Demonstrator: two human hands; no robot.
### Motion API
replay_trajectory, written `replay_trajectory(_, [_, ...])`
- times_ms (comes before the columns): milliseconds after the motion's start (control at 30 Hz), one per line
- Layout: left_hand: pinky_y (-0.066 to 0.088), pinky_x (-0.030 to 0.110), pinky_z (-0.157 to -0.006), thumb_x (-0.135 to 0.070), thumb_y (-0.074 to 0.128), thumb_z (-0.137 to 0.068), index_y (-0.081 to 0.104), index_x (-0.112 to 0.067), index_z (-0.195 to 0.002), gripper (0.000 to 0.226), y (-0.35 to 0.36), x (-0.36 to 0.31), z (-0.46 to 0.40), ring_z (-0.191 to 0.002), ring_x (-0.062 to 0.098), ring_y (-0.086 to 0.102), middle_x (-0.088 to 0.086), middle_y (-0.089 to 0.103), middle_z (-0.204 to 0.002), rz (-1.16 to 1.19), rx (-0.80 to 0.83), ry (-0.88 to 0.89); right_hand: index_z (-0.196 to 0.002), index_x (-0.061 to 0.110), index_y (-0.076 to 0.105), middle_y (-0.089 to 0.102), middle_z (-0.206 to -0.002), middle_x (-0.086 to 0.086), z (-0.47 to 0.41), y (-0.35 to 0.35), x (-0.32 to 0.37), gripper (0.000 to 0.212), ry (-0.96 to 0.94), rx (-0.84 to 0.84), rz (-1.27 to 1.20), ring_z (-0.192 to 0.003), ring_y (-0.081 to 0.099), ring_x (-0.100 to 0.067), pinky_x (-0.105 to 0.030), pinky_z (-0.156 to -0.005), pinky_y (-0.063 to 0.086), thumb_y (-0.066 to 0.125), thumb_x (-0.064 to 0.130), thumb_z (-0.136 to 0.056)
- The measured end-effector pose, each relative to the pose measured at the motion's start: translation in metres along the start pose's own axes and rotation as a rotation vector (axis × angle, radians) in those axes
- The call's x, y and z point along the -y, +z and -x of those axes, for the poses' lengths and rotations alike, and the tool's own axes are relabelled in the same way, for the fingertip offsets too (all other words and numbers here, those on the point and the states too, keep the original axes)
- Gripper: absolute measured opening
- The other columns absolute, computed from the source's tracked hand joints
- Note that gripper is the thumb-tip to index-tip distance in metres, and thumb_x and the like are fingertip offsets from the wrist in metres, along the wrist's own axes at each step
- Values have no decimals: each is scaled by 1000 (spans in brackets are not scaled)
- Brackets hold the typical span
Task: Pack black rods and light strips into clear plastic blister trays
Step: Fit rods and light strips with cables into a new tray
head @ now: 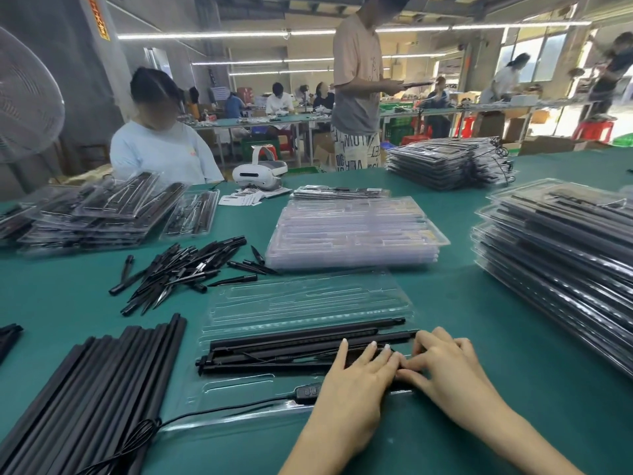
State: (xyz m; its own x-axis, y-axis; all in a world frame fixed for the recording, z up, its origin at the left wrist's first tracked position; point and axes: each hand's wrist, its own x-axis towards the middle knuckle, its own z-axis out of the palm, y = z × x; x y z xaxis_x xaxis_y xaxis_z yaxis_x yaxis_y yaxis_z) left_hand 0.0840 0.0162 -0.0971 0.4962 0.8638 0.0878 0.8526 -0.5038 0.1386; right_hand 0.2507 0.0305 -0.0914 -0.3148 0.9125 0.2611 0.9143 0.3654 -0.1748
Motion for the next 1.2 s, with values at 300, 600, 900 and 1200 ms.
replay_trajectory(300, [24,40,-107,-66,21,-81,65,-30,-123,70,2,-22,22,-124,0,51,-13,58,-132,-147,90,-110,-67,29,72,53,-65,12,6,-16,14,21,-102,13,141,-63,58,-12,-28,-59,50,90,32,-58])
replay_trajectory(600, [16,35,-118,-50,31,-94,33,-22,-148,61,15,-14,13,-143,8,24,-6,29,-155,-116,-111,4,-138,42,40,-1,-154,26,21,3,1,58,12,171,98,-139,1,4,-31,-110,0,2,46,-94])
replay_trajectory(900, [47,20,-87,-29,46,-75,76,-25,-99,39,22,-35,16,-76,4,61,-14,69,-86,-276,-258,34,-126,66,31,5,-149,31,24,8,-7,36,142,133,-57,-137,-3,7,-33,-112,0,21,41,-102])
replay_trajectory(1200, [43,14,-70,-32,47,-65,75,-28,-90,38,25,-31,16,-66,4,56,-16,60,-74,-180,-258,24,-105,64,46,29,-134,35,18,8,-11,36,130,119,-308,-127,16,10,-24,-102,7,35,30,-102])
